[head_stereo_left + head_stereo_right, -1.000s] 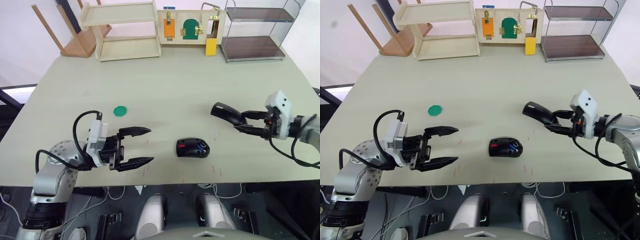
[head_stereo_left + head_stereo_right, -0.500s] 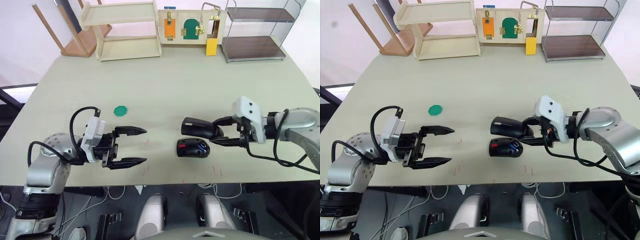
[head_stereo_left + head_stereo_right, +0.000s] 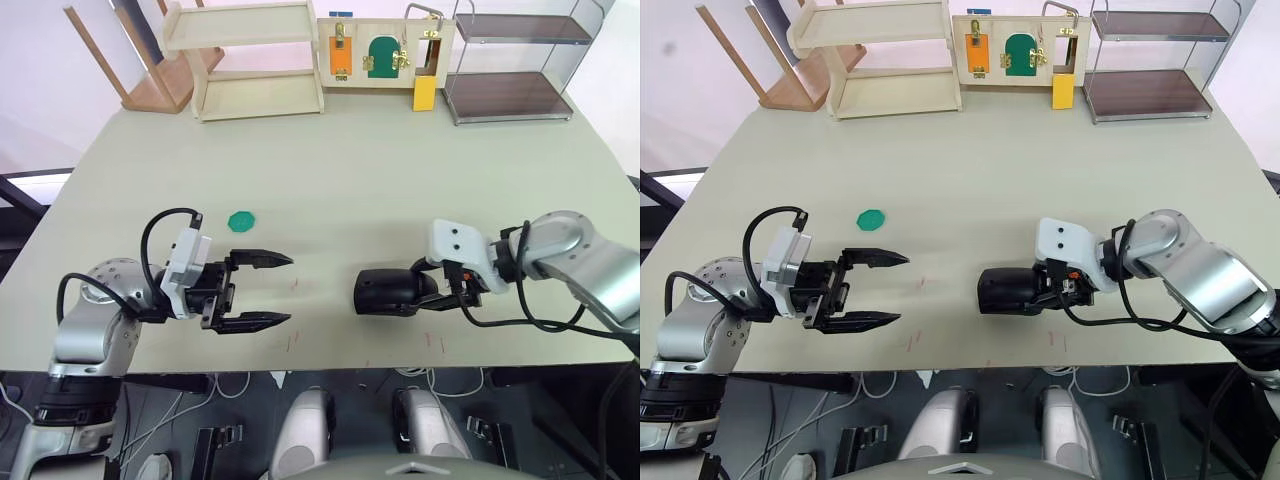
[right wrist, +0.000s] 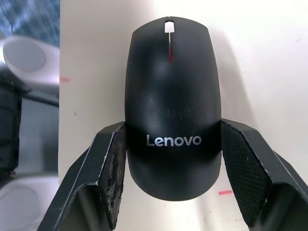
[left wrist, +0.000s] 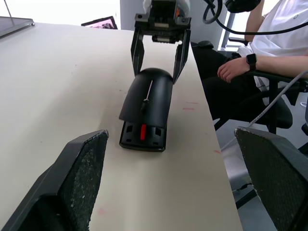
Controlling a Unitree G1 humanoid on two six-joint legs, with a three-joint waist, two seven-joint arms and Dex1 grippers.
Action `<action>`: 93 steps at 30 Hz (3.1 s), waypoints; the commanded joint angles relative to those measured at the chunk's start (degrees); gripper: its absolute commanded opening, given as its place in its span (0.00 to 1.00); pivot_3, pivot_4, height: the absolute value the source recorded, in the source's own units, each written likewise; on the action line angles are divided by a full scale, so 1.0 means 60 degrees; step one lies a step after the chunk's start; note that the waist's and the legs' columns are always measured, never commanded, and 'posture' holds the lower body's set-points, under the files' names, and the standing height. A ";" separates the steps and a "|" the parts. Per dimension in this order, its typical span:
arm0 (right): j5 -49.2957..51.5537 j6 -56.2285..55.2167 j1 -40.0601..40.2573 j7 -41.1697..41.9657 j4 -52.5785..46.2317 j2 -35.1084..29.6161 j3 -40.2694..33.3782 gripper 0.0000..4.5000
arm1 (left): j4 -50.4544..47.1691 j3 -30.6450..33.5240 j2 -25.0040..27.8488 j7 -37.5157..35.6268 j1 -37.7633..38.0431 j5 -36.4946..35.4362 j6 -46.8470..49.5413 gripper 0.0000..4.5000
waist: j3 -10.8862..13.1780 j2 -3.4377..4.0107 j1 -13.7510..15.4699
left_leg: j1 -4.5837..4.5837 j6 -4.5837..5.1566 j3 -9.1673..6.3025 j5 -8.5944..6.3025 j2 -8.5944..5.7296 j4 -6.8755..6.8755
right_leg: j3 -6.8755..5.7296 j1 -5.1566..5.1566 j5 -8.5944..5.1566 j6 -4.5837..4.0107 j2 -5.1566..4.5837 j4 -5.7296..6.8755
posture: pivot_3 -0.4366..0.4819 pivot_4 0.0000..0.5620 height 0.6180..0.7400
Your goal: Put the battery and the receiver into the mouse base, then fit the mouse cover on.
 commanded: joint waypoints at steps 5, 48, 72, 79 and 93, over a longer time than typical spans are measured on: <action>-0.0664 0.0046 -0.0703 0.0047 0.0002 0.0645 0.0606 0.53 | -0.0415 0.0137 0.0166 -0.0056 0.0163 -0.0140 0.0036 1.00 | 0.0000 0.0000 -0.0008 | -0.0001 0.0000 0.0001 0.0000 0.0001 0.0000 | -0.0001 -0.0003 0.0000 0.0000 0.0000 0.0003 | 0.48 0.27 1.00; -0.1345 0.0944 -0.1046 0.0298 0.0200 0.0822 0.1142 0.53 | -0.0439 0.0065 0.0095 -0.0043 0.0206 -0.0133 0.0040 1.00 | 0.0001 0.0000 -0.0001 | -0.0001 0.0000 -0.0001 0.0000 0.0000 0.0000 | -0.0005 -0.0004 0.0001 0.0000 -0.0002 0.0009 | 0.48 0.27 1.00; -0.1483 0.1198 -0.1020 0.0361 0.0200 0.0613 0.1282 0.53 | -0.0512 0.0060 0.0131 -0.0092 0.0279 -0.0165 0.0072 1.00 | 0.0001 0.0000 0.0002 | -0.0001 0.0000 -0.0001 0.0000 0.0000 0.0001 | -0.0005 -0.0004 0.0000 0.0000 -0.0003 0.0008 | 0.48 0.27 1.00; -0.1499 0.1098 -0.1049 0.0387 0.0210 0.0676 0.1329 0.53 | -0.0598 0.0103 0.0142 -0.0043 0.0343 -0.0175 0.0125 1.00 | 0.0001 0.0000 -0.0003 | -0.0001 0.0000 -0.0001 0.0000 0.0000 0.0000 | -0.0005 -0.0005 0.0000 0.0000 -0.0003 0.0009 | 0.48 0.27 1.00; -0.1652 0.0859 -0.1011 0.0479 0.0221 0.0652 0.1304 0.99 | -0.0572 0.0069 0.0101 -0.0061 0.0285 -0.0156 0.0130 1.00 | 0.0001 0.0000 -0.0004 | -0.0001 0.0000 0.0000 0.0000 0.0000 0.0000 | -0.0005 -0.0006 0.0000 0.0000 -0.0003 0.0008 | 0.48 0.27 1.00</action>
